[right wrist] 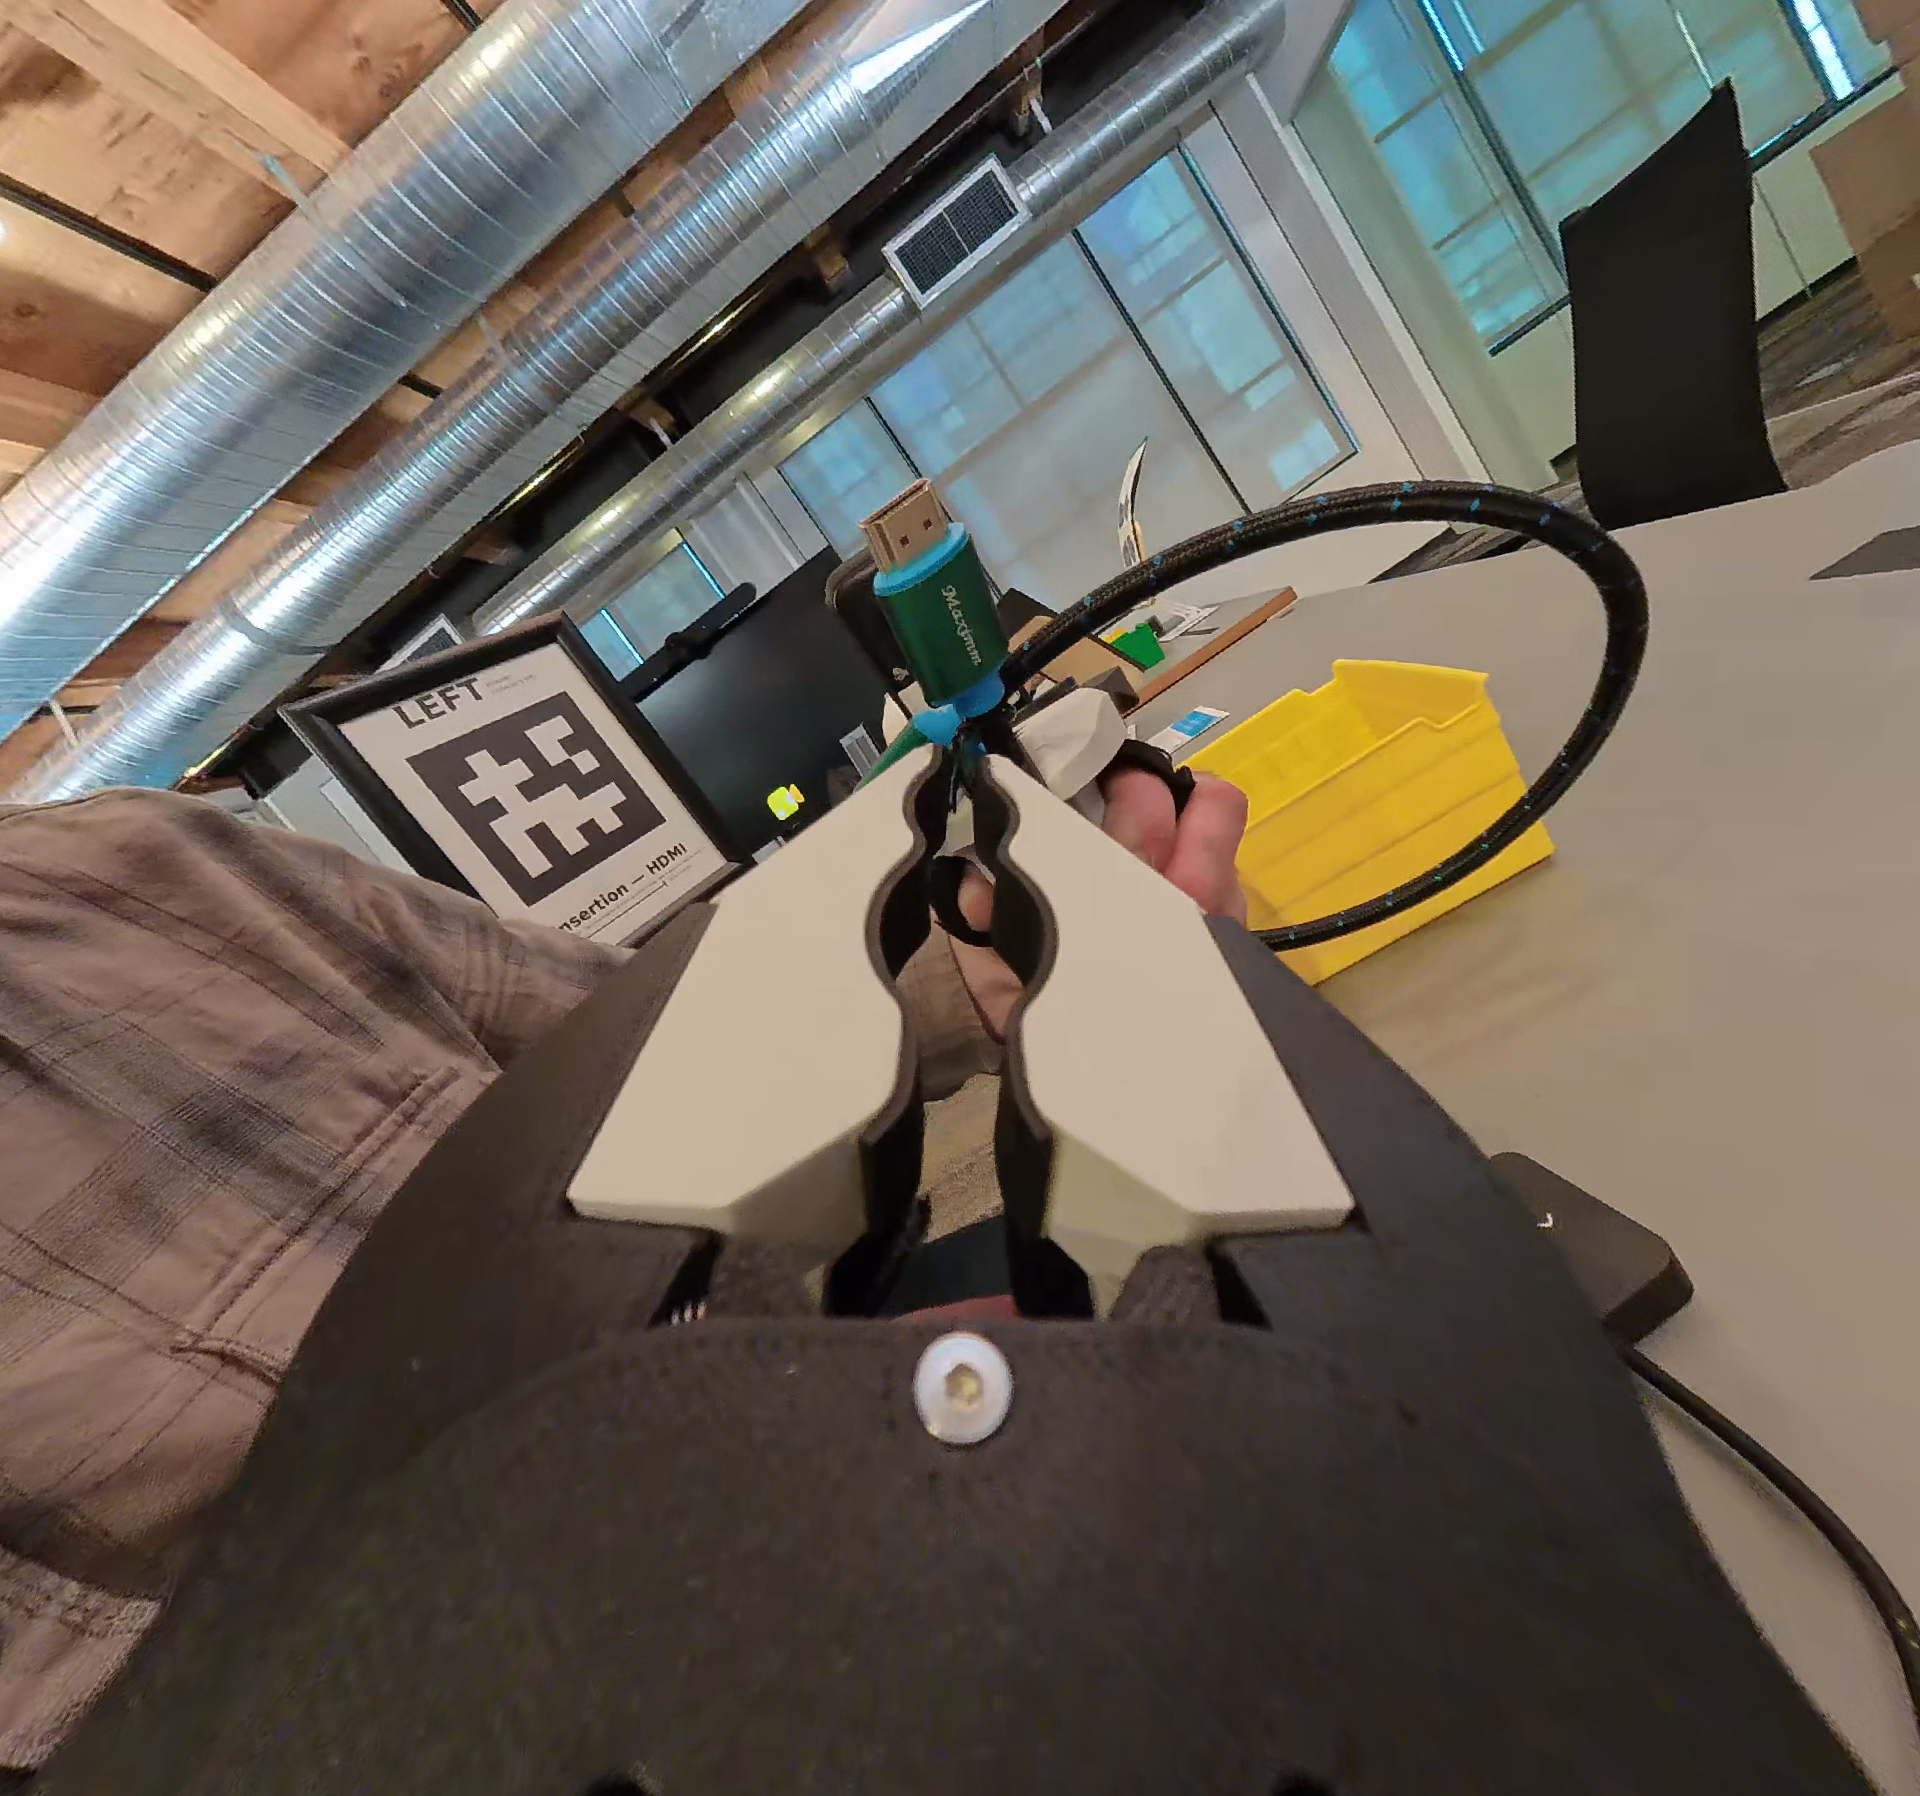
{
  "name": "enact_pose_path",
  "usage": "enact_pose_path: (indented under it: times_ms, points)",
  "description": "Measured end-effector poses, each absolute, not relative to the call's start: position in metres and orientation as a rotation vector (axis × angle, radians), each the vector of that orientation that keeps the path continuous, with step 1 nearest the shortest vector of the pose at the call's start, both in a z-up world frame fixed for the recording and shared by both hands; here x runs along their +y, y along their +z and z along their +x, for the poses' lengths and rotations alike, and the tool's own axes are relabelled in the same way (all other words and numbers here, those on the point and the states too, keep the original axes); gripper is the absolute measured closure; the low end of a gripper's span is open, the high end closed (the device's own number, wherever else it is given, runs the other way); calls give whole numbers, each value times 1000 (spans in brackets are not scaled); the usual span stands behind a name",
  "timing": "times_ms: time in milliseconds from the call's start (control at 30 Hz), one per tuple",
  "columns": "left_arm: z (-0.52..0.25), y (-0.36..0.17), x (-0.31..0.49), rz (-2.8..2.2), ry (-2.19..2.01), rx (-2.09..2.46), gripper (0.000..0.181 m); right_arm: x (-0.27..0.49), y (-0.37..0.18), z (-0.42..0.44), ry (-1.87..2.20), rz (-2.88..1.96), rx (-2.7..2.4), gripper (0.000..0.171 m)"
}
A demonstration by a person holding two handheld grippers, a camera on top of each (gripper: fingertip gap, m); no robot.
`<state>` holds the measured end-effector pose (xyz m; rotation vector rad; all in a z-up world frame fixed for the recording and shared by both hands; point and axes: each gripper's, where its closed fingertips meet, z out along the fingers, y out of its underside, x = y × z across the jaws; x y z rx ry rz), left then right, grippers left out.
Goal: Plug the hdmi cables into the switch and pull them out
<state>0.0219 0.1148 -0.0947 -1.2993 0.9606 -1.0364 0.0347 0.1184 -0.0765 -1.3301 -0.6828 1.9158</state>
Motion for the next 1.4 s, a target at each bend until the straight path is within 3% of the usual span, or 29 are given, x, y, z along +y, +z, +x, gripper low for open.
enact_pose_path:
  times_ms: [700,833,1067,1400]
  points:
    - [20,-108,128,-1391,-988,938,176,132,-93,33,881,-1258,-1012,171]
    - [13,-106,134,-1403,-944,921,176,137,-97,33,835,-1275,-1008,146]
    - [-3,-101,142,-1424,-894,882,176,151,-108,34,751,-1331,-998,116]
    - [-22,-98,142,-1447,-820,849,176,156,-121,13,772,-1362,-1034,106]
